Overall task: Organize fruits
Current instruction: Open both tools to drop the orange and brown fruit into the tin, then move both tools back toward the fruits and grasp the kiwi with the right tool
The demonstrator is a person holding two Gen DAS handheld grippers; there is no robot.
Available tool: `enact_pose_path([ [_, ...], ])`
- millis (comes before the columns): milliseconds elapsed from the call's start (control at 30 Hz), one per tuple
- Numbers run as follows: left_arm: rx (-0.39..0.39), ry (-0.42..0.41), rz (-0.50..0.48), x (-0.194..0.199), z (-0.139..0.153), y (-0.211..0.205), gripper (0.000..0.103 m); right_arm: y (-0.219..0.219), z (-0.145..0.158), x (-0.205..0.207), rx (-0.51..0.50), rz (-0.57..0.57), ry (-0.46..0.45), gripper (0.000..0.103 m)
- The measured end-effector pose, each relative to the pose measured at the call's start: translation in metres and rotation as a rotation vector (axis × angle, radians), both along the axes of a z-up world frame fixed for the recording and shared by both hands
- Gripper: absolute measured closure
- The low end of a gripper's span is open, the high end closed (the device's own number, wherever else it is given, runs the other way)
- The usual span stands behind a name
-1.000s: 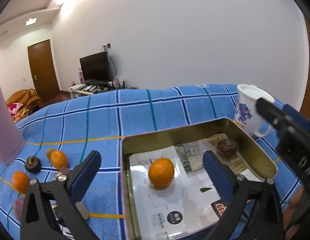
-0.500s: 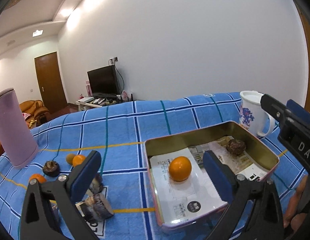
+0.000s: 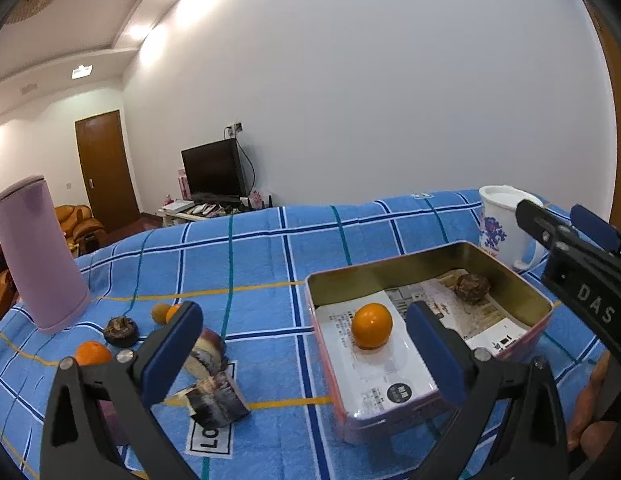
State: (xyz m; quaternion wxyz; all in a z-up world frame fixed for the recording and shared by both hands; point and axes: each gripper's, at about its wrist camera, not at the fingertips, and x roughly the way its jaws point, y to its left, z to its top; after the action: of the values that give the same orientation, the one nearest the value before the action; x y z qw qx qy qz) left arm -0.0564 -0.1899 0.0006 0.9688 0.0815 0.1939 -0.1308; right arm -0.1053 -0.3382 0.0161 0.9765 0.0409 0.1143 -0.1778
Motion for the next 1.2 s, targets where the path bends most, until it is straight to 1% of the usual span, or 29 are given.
enact_pose_path([
  [200, 0.013, -0.015, -0.01, -0.01, 0.001, 0.006, 0.0, 0.011, -0.001, -0.003, -0.013, 0.002, 0.028, 0.027],
  [433, 0.014, -0.012, -0.006, -0.016, 0.001, 0.018, 0.0, 0.014, -0.002, -0.013, 0.032, 0.017, 0.033, 0.028],
  [633, 0.073, -0.003, -0.024, -0.024, -0.002, 0.023, 0.0, 0.019, -0.003, -0.016, 0.053, 0.039, 0.043, 0.028],
  [733, 0.103, 0.005, -0.021, -0.027, -0.004, 0.032, 0.0, 0.026, -0.004, -0.017, 0.062, 0.064, 0.057, 0.028],
  [867, 0.095, 0.032, -0.014, -0.027, -0.003, 0.054, 0.0, 0.041, -0.007, -0.02, 0.083, 0.117, 0.084, 0.028],
  [1000, 0.075, 0.081, 0.024, -0.021, -0.003, 0.084, 0.0, 0.06, -0.008, -0.02, 0.088, 0.175, 0.109, 0.028],
  [1100, 0.057, 0.125, 0.054, -0.014, -0.004, 0.109, 0.0, 0.081, -0.011, -0.016, 0.087, 0.248, 0.143, 0.028],
  [1200, 0.064, 0.15, 0.067, -0.01, -0.007, 0.133, 0.0, 0.104, -0.014, -0.012, 0.079, 0.317, 0.187, 0.028],
])
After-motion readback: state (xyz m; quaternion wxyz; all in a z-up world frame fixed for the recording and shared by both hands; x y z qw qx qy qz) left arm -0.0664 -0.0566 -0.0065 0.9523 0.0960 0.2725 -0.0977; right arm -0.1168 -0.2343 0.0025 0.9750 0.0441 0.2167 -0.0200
